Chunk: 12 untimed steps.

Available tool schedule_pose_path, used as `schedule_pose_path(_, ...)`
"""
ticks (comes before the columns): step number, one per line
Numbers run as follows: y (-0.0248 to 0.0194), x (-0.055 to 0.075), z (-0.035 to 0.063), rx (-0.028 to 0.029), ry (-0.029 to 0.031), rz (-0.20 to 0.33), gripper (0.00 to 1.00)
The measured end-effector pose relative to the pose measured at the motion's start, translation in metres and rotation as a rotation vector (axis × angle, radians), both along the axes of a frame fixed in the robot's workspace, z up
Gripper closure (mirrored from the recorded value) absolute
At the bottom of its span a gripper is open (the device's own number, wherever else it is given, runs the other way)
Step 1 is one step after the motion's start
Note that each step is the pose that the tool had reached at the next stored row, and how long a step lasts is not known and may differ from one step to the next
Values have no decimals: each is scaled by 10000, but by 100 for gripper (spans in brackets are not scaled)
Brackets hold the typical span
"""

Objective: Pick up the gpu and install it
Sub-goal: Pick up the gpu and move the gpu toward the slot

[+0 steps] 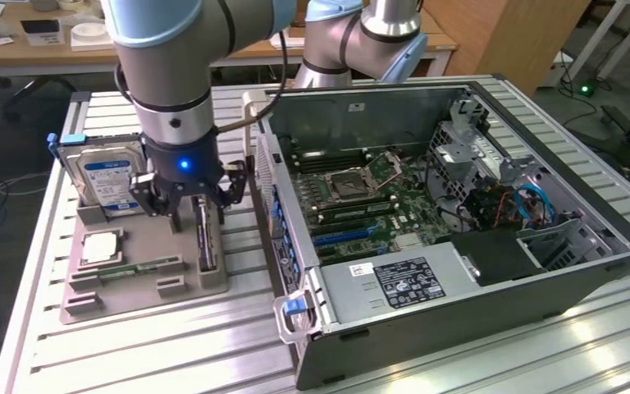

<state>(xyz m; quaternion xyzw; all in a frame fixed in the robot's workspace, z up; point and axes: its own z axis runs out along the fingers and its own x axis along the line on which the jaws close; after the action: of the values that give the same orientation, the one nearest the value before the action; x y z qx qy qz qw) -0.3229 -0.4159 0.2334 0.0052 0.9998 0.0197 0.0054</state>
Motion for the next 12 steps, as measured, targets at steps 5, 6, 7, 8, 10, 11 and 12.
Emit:
schedule_pose_path(5, -2, 10, -91, 1, -1, -50, 35)
schedule_pose_path(6, -1, 11, -109, 0, -1, -64, 35)
schedule_pose_path(7, 1, 12, -127, 0, -1, -77, 35)
schedule_pose_path(8, 3, 12, -147, 1, -2, -88, 35)
schedule_pose_path(10, 4, 11, -178, -17, -2, -96, 35)
schedule_pose_path(11, 5, 10, -178, -59, -1, -98, 35)
schedule_pose_path(12, 4, 11, -178, -78, 0, -97, 35)
